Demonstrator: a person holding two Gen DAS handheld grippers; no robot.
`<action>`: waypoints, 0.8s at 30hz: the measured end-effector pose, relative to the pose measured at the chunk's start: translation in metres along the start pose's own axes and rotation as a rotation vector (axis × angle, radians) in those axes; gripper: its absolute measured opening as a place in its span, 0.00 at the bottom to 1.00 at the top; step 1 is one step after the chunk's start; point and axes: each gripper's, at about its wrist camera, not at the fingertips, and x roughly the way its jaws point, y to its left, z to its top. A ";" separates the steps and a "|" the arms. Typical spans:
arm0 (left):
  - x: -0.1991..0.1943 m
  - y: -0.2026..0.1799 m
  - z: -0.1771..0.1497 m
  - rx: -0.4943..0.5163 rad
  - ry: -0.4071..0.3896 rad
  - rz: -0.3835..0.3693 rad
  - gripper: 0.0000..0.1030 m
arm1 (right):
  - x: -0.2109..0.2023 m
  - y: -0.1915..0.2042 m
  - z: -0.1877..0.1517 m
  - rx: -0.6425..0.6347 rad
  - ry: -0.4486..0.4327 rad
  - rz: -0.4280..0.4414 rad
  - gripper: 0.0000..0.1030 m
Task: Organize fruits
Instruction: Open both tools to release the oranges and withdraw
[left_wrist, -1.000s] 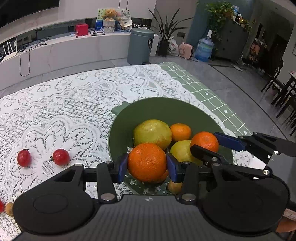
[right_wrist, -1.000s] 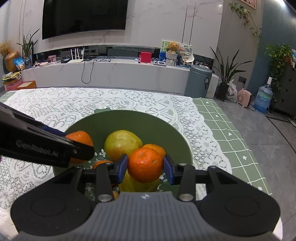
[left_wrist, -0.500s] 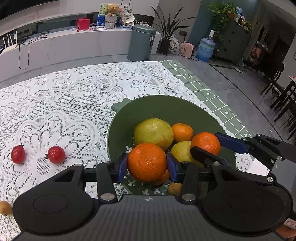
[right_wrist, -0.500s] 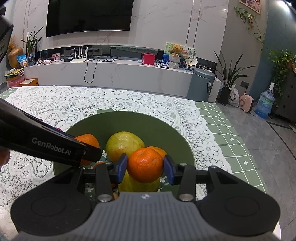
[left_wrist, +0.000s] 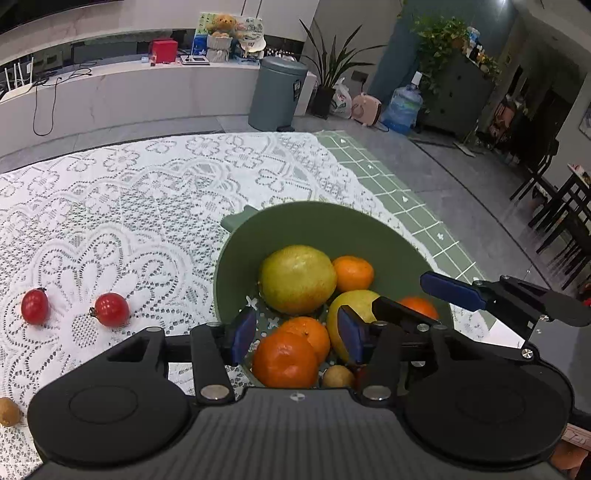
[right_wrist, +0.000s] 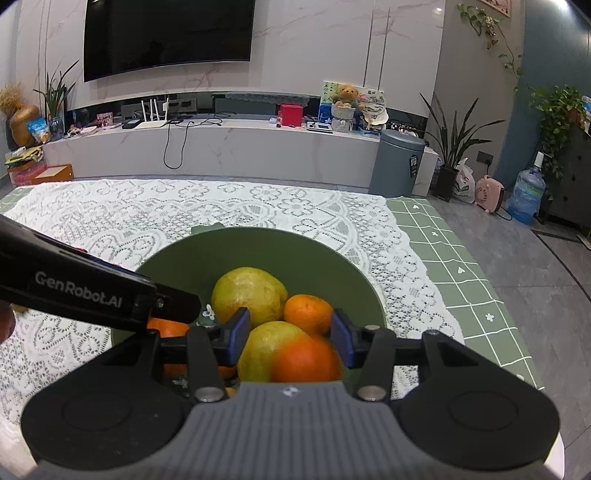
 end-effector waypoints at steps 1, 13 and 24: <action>-0.001 0.000 0.001 -0.003 -0.004 -0.001 0.58 | -0.001 0.000 0.000 0.002 -0.001 -0.002 0.47; -0.033 0.008 -0.003 0.014 -0.051 0.052 0.58 | -0.018 0.010 0.005 0.029 -0.025 -0.015 0.66; -0.062 0.024 -0.015 0.026 -0.087 0.116 0.58 | -0.025 0.040 0.005 0.034 0.013 0.036 0.73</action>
